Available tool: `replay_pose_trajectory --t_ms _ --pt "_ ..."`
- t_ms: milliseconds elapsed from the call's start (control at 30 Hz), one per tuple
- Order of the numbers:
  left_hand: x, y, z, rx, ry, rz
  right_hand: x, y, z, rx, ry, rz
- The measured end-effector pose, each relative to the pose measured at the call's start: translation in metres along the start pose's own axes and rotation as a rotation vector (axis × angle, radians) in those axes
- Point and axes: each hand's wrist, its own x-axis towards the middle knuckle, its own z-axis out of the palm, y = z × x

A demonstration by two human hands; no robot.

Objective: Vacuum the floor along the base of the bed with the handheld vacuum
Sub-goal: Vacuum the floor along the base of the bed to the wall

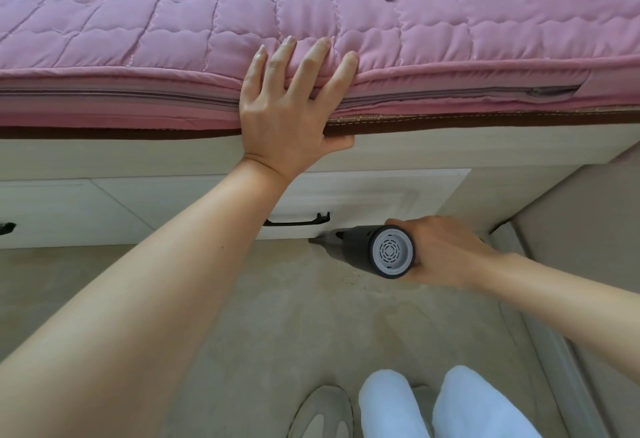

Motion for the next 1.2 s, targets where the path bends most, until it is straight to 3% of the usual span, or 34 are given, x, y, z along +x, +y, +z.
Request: replay_pose_trajectory --t_ms 533,933,1200 --pt "-0.001 0.000 0.000 0.029 -0.011 0.004 -0.023 0.024 -0.017 0.089 0.036 0.124" --pt "-0.001 0.000 0.001 0.043 -0.002 0.002 -0.027 0.026 -0.021 0.009 0.035 0.089" --pt "-0.002 0.000 0.001 0.037 -0.007 0.000 -0.030 0.028 -0.021 0.087 0.007 0.103"
